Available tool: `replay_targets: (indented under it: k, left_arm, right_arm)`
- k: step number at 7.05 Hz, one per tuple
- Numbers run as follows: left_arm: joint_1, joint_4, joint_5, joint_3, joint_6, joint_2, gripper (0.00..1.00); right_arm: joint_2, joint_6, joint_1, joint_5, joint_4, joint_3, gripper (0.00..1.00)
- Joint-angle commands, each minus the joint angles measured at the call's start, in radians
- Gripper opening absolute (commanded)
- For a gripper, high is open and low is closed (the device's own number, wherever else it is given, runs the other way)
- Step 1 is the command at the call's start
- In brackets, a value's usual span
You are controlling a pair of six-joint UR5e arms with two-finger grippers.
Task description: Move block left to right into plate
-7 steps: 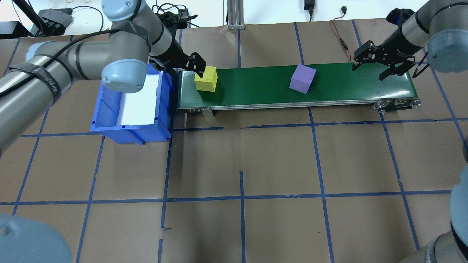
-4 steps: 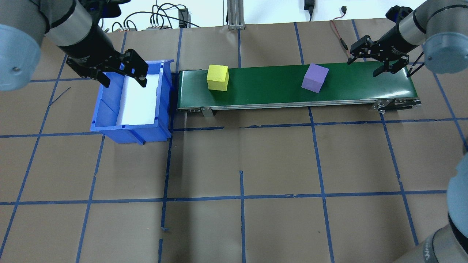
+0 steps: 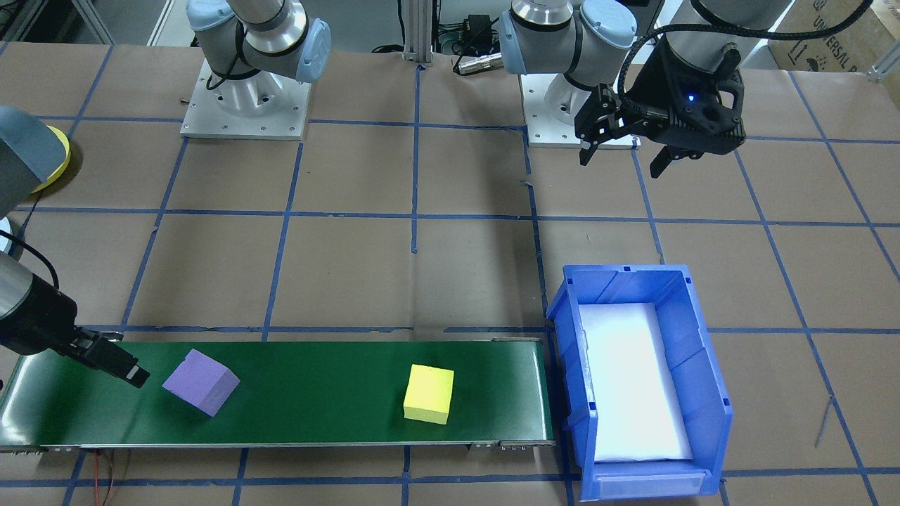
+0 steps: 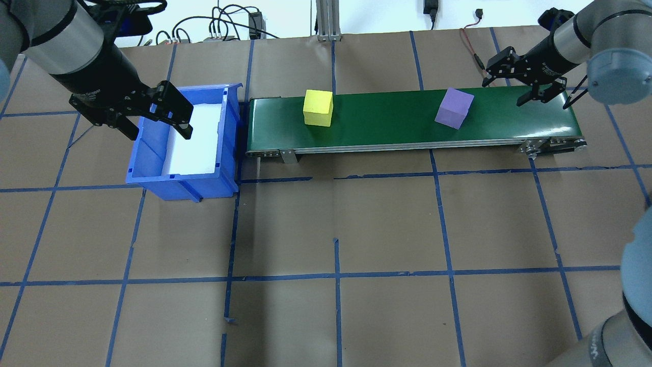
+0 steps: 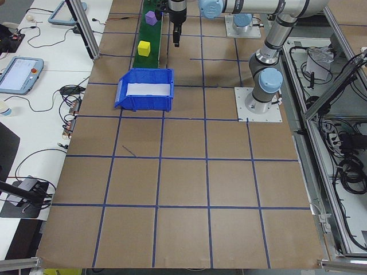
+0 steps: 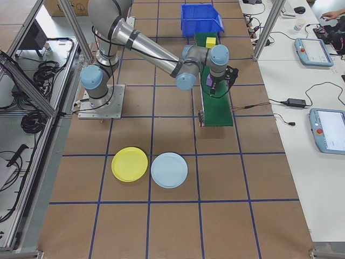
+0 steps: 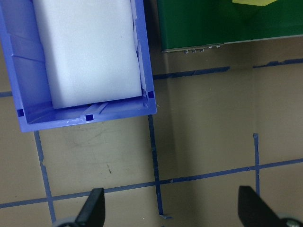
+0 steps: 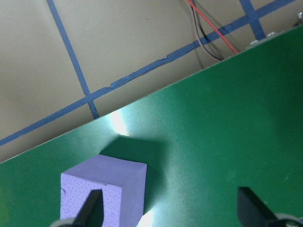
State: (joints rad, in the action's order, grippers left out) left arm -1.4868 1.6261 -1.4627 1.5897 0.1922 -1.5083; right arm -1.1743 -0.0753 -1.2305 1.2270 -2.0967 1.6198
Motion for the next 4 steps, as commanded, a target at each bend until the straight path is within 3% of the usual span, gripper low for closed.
replay_targets:
  k: [1, 4]
  left_arm:
    - [0.011, -0.006, 0.015, 0.013, 0.041, 0.002, 1.0]
    - [0.014, -0.015, 0.045, 0.009, 0.041, 0.0, 1.0]
  right_arm:
    - [0.045, -0.001, -0.001, 0.0, -0.049, -0.001, 1.0]
    - [0.064, -0.001, -0.003, -0.001, -0.052, -0.032, 1.0]
